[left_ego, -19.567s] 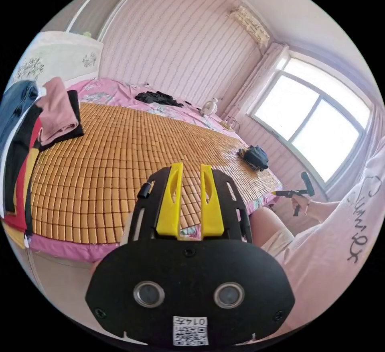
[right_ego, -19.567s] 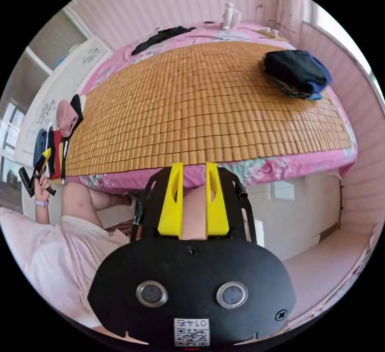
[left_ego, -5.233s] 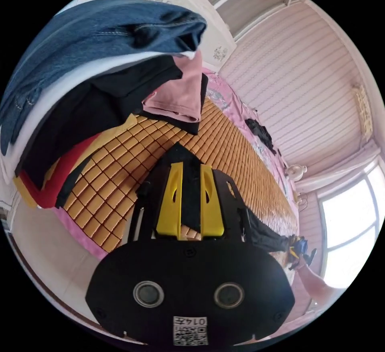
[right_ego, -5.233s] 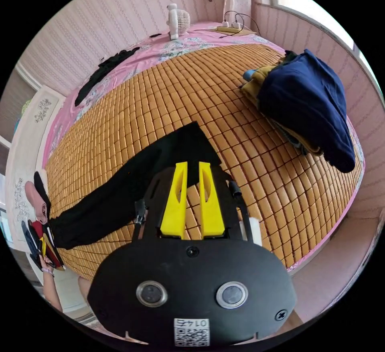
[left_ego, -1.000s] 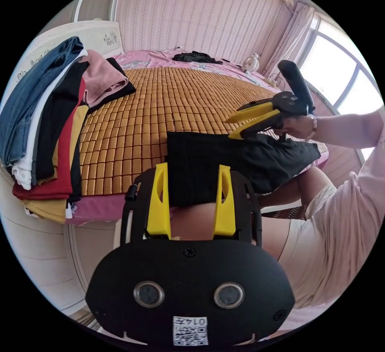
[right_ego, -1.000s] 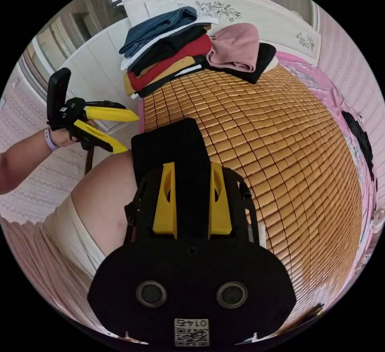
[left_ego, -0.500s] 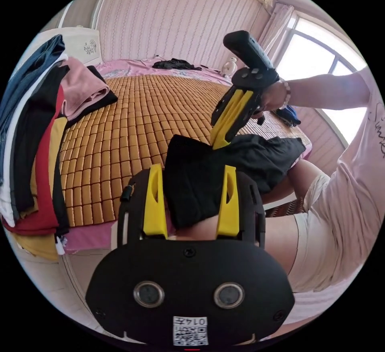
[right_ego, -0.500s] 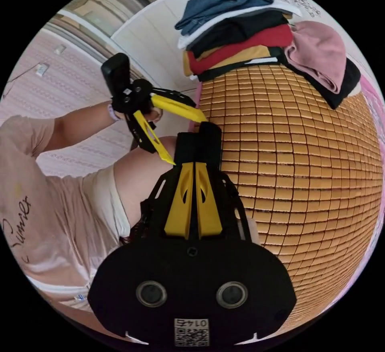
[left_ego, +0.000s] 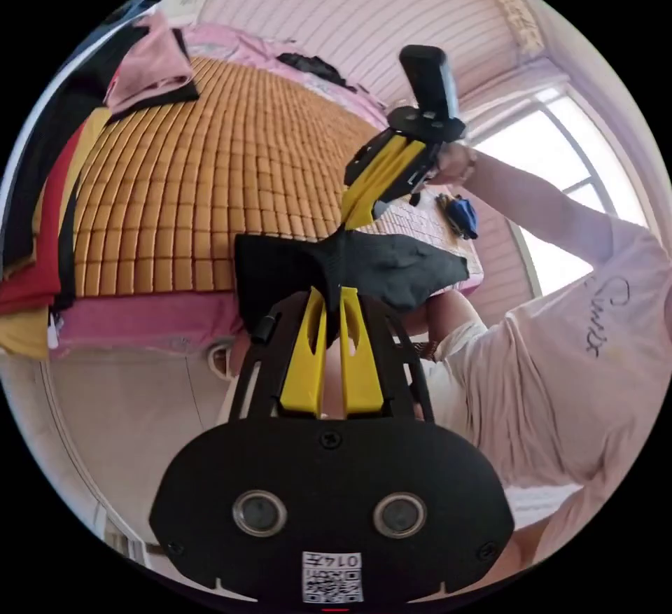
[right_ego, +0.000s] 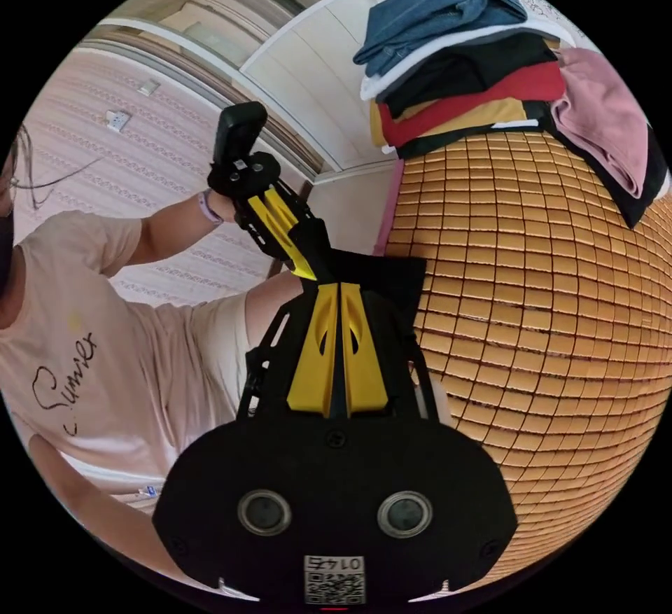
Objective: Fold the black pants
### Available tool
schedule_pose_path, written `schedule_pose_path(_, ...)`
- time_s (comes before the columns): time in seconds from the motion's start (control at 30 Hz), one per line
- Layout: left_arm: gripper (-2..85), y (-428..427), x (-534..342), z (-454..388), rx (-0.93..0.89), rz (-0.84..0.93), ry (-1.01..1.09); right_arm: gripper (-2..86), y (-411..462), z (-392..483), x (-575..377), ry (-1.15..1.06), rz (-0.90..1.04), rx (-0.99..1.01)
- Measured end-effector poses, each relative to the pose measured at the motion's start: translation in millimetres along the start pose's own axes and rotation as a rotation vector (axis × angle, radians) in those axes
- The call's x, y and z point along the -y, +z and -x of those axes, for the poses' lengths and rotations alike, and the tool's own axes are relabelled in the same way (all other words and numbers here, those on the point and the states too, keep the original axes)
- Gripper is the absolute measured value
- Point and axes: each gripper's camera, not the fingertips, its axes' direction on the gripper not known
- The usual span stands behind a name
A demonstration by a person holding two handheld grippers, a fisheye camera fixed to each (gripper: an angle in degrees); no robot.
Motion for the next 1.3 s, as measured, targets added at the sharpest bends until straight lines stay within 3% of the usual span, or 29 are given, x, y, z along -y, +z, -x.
schedule_pose_path(0.13,1.0,22,22,35,0.017,0.078,-0.172,-0.1,48,-14,19,0.129,0.144,-0.208)
schedule_pose_path(0.23,2.8,27,37,46,0.047,0.067,-0.212,-0.1,48,-20,23,0.208,0.097,-0.309)
schedule_pose_path(0.33,4.7,35,48,47,0.155,0.098,-0.193,0.1,48,-29,22,0.272,0.063,-0.286)
schedule_pose_path(0.53,8.9,27,47,47,0.13,0.022,-0.199,1.9,38,-23,11,0.34,-0.029,-0.381)
schedule_pose_path(0.63,10.7,16,33,41,0.114,-0.006,-0.158,7.3,30,-13,-4,0.315,-0.089,-0.357)
schedule_pose_path(0.73,13.1,16,19,40,0.092,0.006,-0.17,11.4,44,-6,-22,0.291,-0.019,-0.341)
schedule_pose_path(0.9,13.0,47,28,33,0.078,0.052,-0.188,7.5,58,6,-42,0.255,0.048,-0.323)
schedule_pose_path(1.0,7.5,64,42,22,0.124,0.119,-0.174,4.0,44,5,-49,0.283,0.03,-0.254)
schedule_pose_path(1.17,4.7,38,66,-23,0.27,0.023,-0.04,3.2,-14,24,-45,0.173,-0.001,-0.401)
schedule_pose_path(1.3,5.9,2,98,-31,0.412,-0.151,-0.136,4.8,-74,15,-41,0.316,-0.155,-0.477)
